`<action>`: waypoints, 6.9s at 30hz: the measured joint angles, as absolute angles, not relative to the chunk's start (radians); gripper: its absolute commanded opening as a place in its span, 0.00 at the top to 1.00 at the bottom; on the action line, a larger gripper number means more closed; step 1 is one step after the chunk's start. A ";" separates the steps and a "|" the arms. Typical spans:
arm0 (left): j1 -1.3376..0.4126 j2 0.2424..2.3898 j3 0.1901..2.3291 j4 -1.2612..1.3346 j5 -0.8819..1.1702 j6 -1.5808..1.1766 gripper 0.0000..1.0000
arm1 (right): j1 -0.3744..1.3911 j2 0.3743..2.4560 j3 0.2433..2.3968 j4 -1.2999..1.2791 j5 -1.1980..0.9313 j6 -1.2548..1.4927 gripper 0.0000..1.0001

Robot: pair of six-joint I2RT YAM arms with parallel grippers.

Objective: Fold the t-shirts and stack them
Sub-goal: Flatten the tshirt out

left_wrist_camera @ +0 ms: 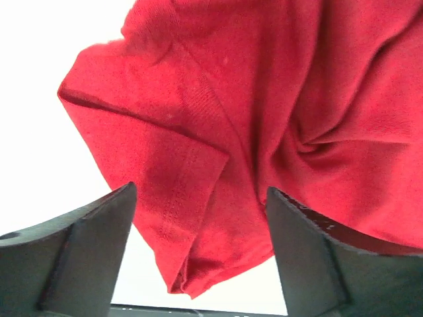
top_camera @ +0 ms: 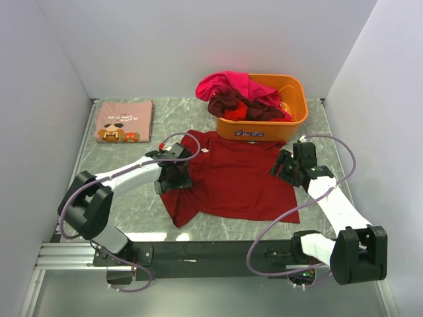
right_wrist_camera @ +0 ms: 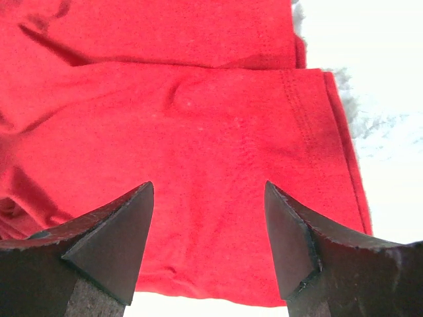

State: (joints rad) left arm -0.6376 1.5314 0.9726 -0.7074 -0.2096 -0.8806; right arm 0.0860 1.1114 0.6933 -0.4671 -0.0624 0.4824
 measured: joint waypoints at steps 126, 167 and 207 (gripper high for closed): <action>-0.451 1.023 0.756 -0.648 -0.316 -0.949 0.99 | 0.541 0.888 0.449 -1.030 -0.095 1.111 0.30; -0.451 0.981 1.382 -0.619 -0.764 -0.937 0.99 | 0.330 0.943 1.320 -0.839 0.346 0.634 1.00; -0.382 1.203 1.338 -0.209 -0.776 -0.359 0.99 | 0.206 1.017 1.290 -0.701 0.024 0.407 1.00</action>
